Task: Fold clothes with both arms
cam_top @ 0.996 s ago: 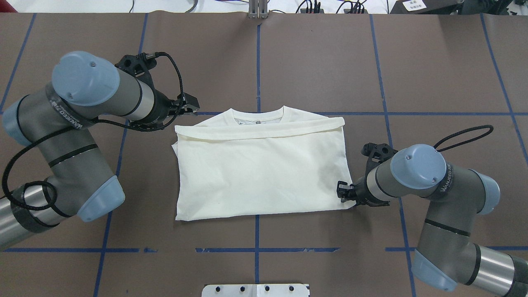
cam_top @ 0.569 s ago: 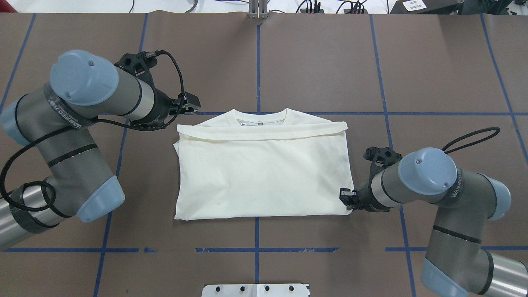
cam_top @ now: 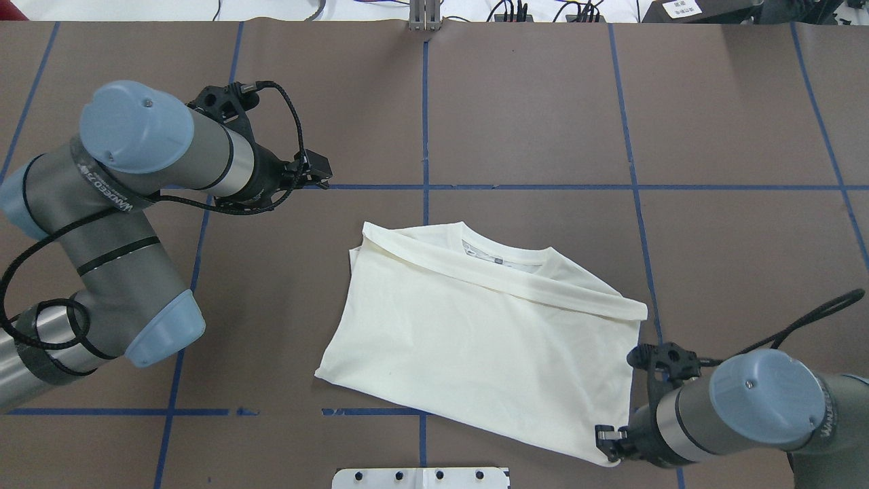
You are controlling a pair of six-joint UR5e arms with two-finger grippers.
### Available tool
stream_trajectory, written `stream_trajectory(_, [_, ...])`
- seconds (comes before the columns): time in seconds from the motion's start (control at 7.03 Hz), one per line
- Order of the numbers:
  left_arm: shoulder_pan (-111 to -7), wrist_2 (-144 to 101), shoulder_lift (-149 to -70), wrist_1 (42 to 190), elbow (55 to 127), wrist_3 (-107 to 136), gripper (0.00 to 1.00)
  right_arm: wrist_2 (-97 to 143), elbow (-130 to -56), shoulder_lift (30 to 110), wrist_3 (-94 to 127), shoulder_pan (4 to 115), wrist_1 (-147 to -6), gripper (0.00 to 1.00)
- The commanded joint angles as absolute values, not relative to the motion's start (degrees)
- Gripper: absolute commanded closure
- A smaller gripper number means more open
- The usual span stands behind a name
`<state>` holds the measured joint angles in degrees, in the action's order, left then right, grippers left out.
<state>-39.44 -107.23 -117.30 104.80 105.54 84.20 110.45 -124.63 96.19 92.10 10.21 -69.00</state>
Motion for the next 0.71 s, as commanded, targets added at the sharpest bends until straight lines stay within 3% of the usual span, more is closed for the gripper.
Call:
stream_trajectory(0.0, [-39.4, -107.1, -117.4, 104.8, 105.6, 84.3, 0.00, 110.3, -126.3, 99.1, 94.0, 6.5, -69.0, 0.01])
stream_trajectory(0.28, [-36.8, -107.2, -116.5, 104.9, 105.8, 88.3, 0.00, 107.8, -129.2, 98.6, 96.0, 10.1, -69.0, 0.00])
stream_trajectory(0.57, [-25.8, -103.0, -114.6, 105.1, 107.6, 100.0, 0.00, 107.9, -129.2, 94.9, 96.0, 17.5, -69.0, 0.00])
